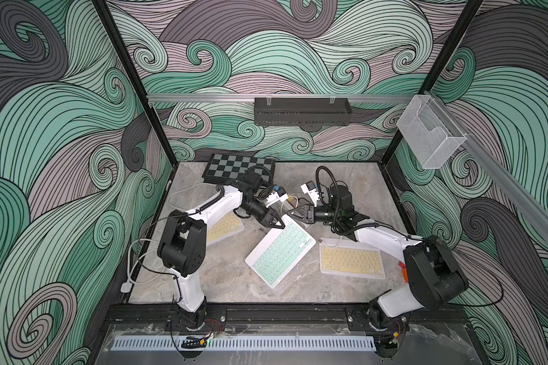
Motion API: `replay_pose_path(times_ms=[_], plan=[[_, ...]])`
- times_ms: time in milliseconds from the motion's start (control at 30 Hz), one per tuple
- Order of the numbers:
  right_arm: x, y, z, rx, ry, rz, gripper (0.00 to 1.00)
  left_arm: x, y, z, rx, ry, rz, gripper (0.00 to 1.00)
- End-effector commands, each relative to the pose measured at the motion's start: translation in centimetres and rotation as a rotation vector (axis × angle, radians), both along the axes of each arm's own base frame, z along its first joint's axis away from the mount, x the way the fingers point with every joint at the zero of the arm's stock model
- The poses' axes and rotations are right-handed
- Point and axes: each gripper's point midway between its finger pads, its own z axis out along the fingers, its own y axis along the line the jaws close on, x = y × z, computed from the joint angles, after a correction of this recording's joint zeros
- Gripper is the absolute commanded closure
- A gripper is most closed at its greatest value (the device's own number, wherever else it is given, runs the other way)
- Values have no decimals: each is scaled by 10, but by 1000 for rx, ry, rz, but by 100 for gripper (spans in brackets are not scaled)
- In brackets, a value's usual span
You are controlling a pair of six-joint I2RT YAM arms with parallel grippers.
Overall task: Unplug the wireless keyboard
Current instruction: Remove the power cord from the keyboard.
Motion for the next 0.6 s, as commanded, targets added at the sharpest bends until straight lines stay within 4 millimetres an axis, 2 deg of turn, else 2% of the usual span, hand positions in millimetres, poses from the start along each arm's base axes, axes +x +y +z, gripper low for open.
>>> replay_pose_path(times_ms=[0, 133, 300, 467, 500, 567], plan=[[8, 4, 23, 35, -73, 2, 100, -3, -2, -1, -44, 23, -21, 77], [9, 4, 22, 33, -67, -4, 100, -3, -2, -1, -44, 20, -16, 90], [10, 4, 24, 36, -62, -8, 99, -4, -2, 5, -54, 12, -14, 98], [8, 3, 35, 63, -60, 4, 77, -11, -4, 31, -119, -12, -31, 100], [7, 2, 40, 77, -59, 14, 71, -13, -4, 39, -138, -20, -35, 100], [4, 1, 51, 101, -60, 28, 64, -17, -4, 51, -167, -36, -43, 100]])
